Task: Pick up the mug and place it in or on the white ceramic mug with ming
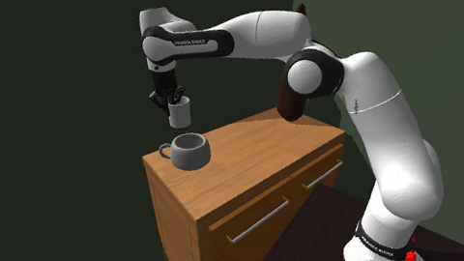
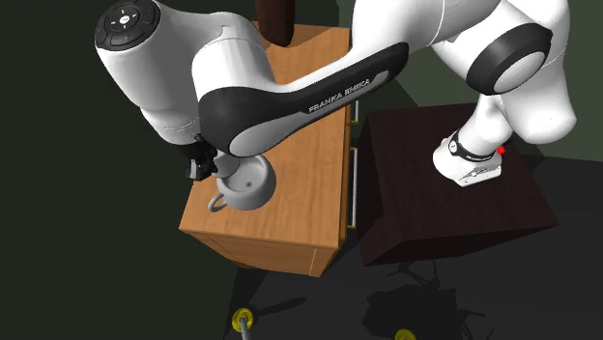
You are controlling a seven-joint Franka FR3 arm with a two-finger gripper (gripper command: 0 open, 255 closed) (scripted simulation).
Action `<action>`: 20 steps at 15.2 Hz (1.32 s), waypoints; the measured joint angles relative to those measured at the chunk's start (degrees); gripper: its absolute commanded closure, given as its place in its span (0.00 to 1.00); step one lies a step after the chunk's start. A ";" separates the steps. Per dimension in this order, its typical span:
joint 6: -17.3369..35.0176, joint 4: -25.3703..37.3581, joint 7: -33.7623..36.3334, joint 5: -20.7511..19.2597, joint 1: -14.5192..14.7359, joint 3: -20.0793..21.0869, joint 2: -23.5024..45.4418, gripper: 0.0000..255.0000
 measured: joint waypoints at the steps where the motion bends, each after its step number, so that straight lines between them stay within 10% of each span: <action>1: 1.03 -1.41 0.20 0.00 -0.05 0.03 -0.34 1.00; 17: 9.65 -10.40 1.19 -0.25 -0.61 -0.03 -0.79 1.00; 18: 9.65 -10.39 1.19 -0.25 -0.61 -0.03 -0.78 0.00; 20: 9.66 -10.43 1.18 -0.25 -0.62 -0.03 -0.75 0.00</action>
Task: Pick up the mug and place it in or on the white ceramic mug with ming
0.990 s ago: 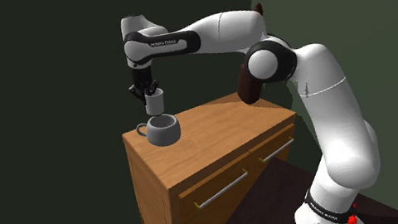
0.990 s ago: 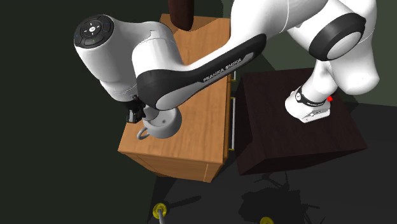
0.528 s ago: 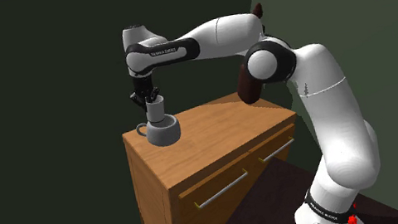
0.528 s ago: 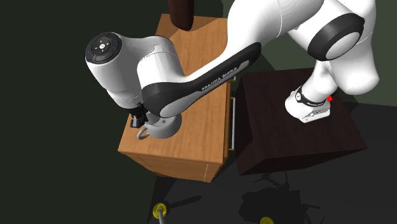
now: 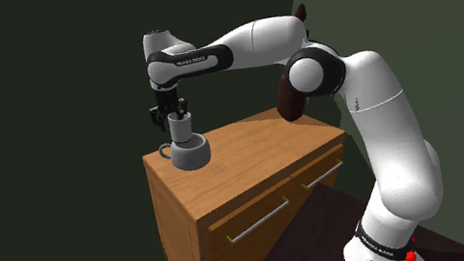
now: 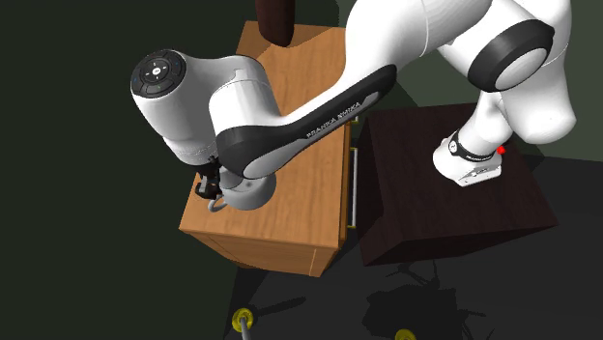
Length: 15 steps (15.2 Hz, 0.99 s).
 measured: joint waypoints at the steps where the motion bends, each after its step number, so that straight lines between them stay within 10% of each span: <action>1: 0.00 -0.01 0.00 0.00 0.00 0.00 0.00 0.00; 15: -6.98 6.59 -0.42 0.22 0.69 0.16 -0.40 0.00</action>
